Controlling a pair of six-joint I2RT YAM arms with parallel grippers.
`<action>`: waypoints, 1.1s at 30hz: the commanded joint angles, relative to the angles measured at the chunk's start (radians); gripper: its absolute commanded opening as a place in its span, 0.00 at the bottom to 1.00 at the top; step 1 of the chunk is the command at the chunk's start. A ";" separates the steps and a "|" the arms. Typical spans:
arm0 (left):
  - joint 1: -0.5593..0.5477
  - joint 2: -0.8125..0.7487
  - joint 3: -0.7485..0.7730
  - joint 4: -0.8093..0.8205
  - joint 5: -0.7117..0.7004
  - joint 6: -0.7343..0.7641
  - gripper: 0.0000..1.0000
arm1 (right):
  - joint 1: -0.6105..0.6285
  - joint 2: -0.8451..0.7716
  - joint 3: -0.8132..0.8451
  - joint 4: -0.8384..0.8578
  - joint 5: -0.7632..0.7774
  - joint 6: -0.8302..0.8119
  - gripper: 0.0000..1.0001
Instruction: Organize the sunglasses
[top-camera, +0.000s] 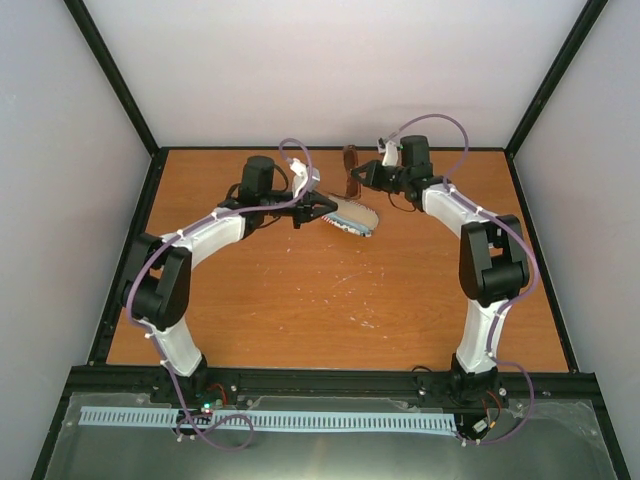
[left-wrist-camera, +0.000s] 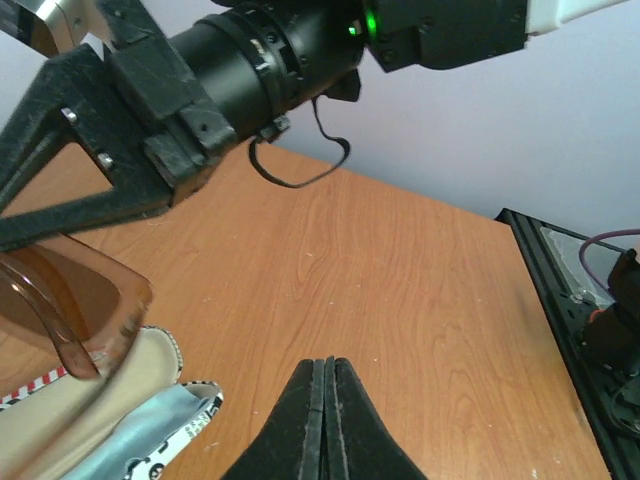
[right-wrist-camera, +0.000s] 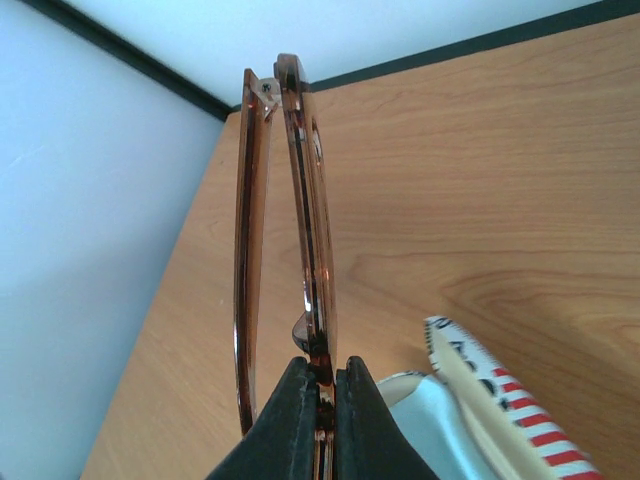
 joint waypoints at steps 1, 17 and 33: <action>0.001 0.039 0.077 0.016 0.007 0.011 0.03 | 0.026 -0.037 0.012 -0.006 -0.080 -0.032 0.03; 0.001 0.156 0.180 0.029 -0.007 0.024 0.04 | 0.110 -0.177 -0.097 -0.141 -0.216 -0.175 0.03; 0.148 0.212 0.278 -0.108 -0.132 0.109 0.01 | 0.017 -0.260 -0.235 -0.145 -0.031 -0.129 0.03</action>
